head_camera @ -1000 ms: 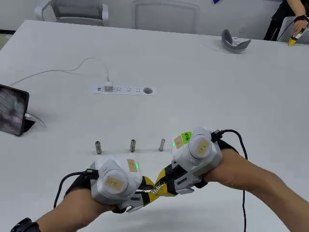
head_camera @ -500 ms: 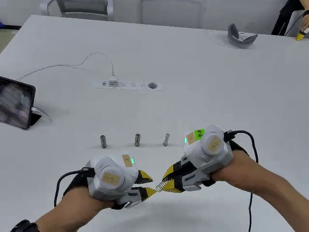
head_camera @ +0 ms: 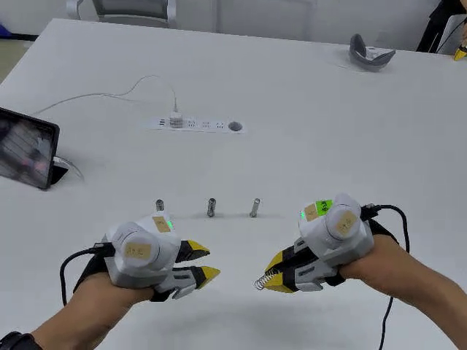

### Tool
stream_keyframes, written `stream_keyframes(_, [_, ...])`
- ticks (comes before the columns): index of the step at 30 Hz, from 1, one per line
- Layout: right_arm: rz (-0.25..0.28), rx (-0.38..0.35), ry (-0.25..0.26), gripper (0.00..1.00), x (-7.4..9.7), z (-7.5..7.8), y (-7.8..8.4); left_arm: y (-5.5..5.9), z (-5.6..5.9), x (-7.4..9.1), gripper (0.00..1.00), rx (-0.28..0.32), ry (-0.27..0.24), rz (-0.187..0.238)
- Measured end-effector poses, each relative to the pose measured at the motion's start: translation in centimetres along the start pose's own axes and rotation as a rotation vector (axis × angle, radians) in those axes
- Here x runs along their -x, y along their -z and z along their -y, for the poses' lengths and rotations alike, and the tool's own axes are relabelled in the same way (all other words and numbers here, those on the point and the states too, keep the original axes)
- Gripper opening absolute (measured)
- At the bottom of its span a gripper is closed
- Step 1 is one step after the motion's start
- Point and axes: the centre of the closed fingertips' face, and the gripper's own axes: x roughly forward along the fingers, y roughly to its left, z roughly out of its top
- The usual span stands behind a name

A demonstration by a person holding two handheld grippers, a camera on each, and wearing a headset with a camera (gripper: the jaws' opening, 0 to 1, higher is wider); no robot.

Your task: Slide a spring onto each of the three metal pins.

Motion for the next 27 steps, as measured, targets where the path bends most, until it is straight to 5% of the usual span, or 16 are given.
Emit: stream_keyframes(27, [-0.036, -0.076, 0.058, 0.12, 0.1, 3.8, 1.2, 2.3, -4.6, 3.5, 0.32, 0.126, -0.149, 0.015])
